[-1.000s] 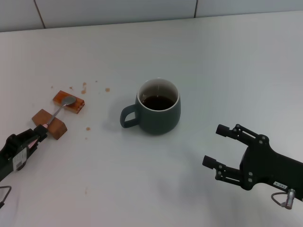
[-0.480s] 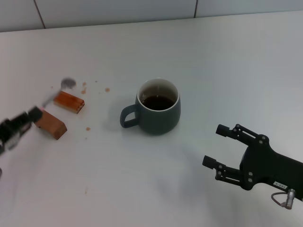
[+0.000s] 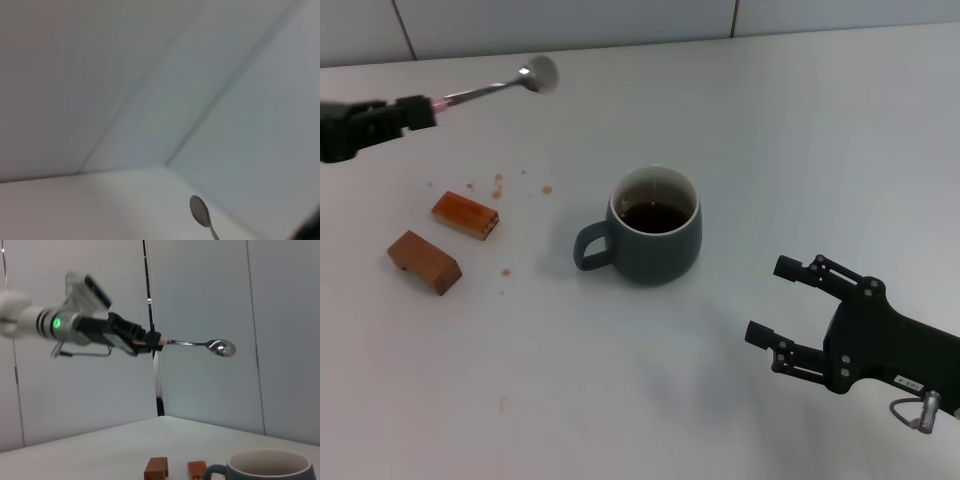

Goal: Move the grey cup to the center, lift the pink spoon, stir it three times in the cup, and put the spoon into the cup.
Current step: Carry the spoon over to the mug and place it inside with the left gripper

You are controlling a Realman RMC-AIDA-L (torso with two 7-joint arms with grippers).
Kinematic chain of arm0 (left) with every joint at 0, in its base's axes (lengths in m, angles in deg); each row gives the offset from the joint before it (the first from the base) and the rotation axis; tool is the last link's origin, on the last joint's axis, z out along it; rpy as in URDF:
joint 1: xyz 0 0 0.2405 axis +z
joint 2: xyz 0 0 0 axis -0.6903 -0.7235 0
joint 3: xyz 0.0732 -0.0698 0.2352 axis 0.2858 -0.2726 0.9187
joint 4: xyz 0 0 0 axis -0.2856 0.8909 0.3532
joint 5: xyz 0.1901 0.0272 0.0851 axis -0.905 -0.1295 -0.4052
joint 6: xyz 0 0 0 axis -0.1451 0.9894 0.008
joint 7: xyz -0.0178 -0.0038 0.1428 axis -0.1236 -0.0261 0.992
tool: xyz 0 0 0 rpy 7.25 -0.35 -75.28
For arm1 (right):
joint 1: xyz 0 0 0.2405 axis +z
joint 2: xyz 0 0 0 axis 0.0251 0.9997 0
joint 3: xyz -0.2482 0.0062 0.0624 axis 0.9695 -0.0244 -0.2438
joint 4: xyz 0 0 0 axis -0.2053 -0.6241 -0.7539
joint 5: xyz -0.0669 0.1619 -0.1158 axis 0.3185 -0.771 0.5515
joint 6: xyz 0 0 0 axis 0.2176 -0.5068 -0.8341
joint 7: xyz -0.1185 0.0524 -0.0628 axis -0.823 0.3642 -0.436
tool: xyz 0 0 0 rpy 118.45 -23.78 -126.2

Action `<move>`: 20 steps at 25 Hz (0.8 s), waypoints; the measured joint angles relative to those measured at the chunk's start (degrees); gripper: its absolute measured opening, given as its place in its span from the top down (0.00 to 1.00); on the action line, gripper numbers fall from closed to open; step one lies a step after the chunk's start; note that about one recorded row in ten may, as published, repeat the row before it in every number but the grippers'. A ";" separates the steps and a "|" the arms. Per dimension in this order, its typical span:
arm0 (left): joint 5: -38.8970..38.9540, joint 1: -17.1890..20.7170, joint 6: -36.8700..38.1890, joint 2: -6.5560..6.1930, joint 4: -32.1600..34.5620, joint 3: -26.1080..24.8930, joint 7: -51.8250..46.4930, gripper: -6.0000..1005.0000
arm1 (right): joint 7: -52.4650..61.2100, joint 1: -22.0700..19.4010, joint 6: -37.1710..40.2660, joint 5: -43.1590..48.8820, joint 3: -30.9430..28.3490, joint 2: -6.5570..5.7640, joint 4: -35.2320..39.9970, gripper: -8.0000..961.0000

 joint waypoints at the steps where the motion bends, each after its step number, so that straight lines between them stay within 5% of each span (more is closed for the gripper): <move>1: -1.50 -0.53 0.13 -0.16 3.20 1.70 -0.70 0.86 | 0.00 0.03 -0.01 -0.01 -0.04 0.00 0.00 0.15; 4: -11.71 -5.94 1.65 -0.20 16.99 8.96 -3.40 0.86 | 0.00 0.30 -0.02 -0.02 -0.18 0.00 0.00 0.15; 7: -14.14 -7.65 2.60 0.07 18.72 9.45 -3.46 0.86 | 0.01 0.35 -0.02 -0.02 -0.24 0.00 -0.01 0.15; 9: -23.31 -14.55 6.02 1.82 22.15 10.85 -2.53 0.86 | 0.01 0.38 -0.02 -0.02 -0.26 0.00 -0.01 0.15; 20: -29.95 -20.20 5.89 3.01 23.91 22.19 -1.54 0.85 | 0.43 0.22 -0.08 -0.02 -0.31 0.00 0.00 0.15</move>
